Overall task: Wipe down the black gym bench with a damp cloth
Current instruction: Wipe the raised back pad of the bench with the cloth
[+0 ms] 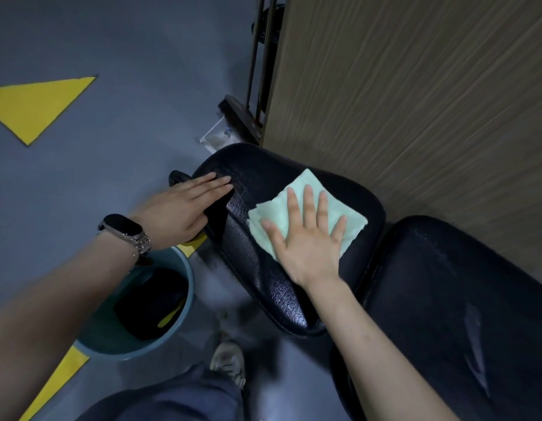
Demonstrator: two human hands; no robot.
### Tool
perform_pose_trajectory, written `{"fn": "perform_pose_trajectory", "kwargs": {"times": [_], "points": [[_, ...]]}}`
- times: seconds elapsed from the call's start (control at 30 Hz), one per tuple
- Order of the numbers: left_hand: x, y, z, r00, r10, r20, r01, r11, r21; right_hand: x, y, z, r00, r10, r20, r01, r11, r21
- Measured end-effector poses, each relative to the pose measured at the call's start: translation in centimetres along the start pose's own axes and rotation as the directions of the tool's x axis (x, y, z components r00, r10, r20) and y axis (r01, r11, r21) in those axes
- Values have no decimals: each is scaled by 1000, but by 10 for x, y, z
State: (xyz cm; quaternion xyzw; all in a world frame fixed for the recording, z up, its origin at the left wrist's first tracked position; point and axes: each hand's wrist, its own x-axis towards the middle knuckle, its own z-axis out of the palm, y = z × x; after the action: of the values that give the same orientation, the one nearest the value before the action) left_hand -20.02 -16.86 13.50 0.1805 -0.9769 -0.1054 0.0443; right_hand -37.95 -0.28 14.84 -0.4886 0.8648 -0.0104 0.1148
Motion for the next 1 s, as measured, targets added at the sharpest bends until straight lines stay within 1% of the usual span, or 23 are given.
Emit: {"fn": "perform_pose_trajectory", "kwargs": {"times": [0.07, 0.2, 0.33, 0.5, 0.6, 0.67, 0.73, 0.8, 0.9, 1.0], "points": [[-3, -3, -1, 1000, -20, 15, 20, 1000, 8, -14, -5, 8, 999, -33, -21, 33, 999, -20], [-9, -8, -5, 999, -42, 28, 42, 999, 6, -44, -15, 24, 989, -72, -132, 66, 997, -46], [-12, -13, -10, 997, -72, 23, 72, 997, -12, -65, -21, 33, 983, -123, -138, 107, 987, -121], [-15, -13, -10, 993, -119, 12, 119, 991, -64, -73, -22, 36, 986, -145, -87, 130, 978, -161], [-15, -9, -9, 992, -126, -5, 125, 987, -97, -64, -19, 33, 981, -178, -73, 164, 972, -169], [-15, -8, -11, 990, -142, -18, 139, 984, -112, -52, -18, 30, 984, -170, -51, 161, 975, -151], [-15, -7, -13, 988, -154, -20, 150, 981, -120, -37, -18, 25, 985, -162, -62, 155, 981, -115], [-16, -7, -14, 986, -169, -5, 167, 978, -126, -19, -16, 17, 986, -157, -50, 152, 984, -91], [-18, -4, -16, 979, -202, 28, 204, 970, -132, 8, -12, 4, 992, -125, 4, 125, 991, -39], [-17, -3, -17, 972, -233, 30, 235, 963, -134, 34, -10, -4, 994, -105, 22, 105, 994, -13]]}}
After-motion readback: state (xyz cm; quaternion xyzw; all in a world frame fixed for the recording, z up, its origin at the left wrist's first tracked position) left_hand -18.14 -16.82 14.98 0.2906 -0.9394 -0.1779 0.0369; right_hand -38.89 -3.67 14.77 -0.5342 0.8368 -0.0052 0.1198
